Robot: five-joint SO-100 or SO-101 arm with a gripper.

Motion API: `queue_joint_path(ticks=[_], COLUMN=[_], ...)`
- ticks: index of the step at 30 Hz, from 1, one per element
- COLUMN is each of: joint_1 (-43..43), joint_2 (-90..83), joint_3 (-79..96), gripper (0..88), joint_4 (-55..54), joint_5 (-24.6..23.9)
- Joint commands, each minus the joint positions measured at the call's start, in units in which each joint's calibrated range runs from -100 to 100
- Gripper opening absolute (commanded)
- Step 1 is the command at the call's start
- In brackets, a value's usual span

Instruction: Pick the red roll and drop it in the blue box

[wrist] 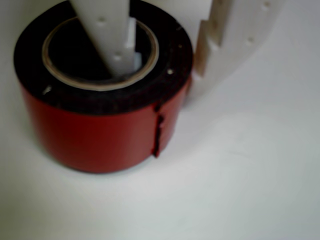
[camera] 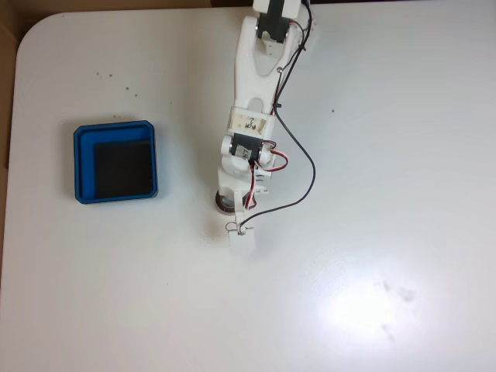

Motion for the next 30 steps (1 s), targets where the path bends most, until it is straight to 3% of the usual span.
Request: queue_joint_path(ticks=[1,11,24,30], joint_1=[0.43,0.53,0.73,7.57], joint_2=[-0.7,-2.46,-17.76,-24.7], joint_3=[-3.6,-4.22,-4.04,-3.95], gripper=[0.3,0.4,0.5,0.5], joint_4=[-0.37,-0.37,-0.12,-0.12], joint_5=[0.25,0.25,0.25,0.25])
